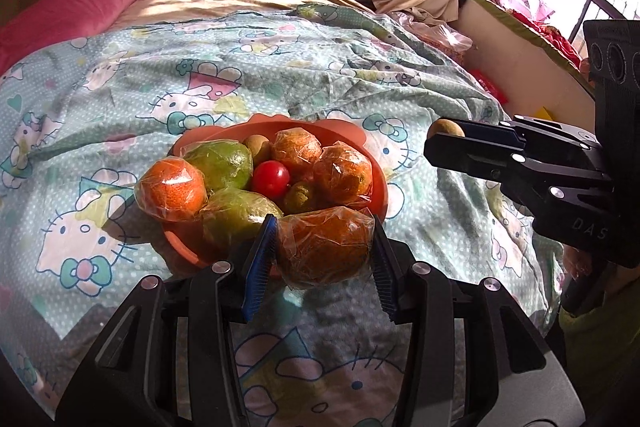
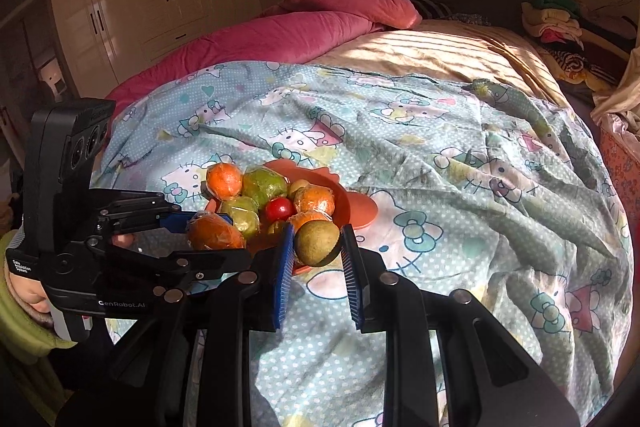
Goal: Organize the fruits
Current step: 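Release the bagged orange onto the plate with the left tool while the right tool releases its tan fruit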
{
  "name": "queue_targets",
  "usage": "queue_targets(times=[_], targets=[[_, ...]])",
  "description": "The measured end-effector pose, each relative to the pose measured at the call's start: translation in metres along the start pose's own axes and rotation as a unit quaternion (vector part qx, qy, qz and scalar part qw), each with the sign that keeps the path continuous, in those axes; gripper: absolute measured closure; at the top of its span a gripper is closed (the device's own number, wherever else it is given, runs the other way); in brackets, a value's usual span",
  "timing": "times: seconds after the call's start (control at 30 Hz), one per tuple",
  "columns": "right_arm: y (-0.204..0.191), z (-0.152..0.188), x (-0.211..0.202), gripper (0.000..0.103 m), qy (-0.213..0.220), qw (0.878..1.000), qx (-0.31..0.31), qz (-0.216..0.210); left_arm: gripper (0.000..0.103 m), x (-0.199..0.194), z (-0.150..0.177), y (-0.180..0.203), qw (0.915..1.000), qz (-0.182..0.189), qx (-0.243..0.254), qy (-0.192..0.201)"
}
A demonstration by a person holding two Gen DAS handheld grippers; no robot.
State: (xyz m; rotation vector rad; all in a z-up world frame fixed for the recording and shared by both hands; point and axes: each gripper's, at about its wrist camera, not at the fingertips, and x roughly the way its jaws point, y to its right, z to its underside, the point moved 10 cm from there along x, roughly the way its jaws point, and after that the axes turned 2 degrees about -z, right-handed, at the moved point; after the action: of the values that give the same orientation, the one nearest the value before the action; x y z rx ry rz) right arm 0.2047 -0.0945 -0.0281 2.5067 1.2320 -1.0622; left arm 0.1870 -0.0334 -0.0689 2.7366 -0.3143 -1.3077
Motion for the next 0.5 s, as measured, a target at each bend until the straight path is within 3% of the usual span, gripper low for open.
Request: queue_targets(times=[0.5], targets=[[-0.001, 0.005, 0.015, 0.081, -0.018, 1.0, -0.006, -0.006, 0.067, 0.008, -0.008, -0.004, 1.0, 0.002, 0.001, 0.0]])
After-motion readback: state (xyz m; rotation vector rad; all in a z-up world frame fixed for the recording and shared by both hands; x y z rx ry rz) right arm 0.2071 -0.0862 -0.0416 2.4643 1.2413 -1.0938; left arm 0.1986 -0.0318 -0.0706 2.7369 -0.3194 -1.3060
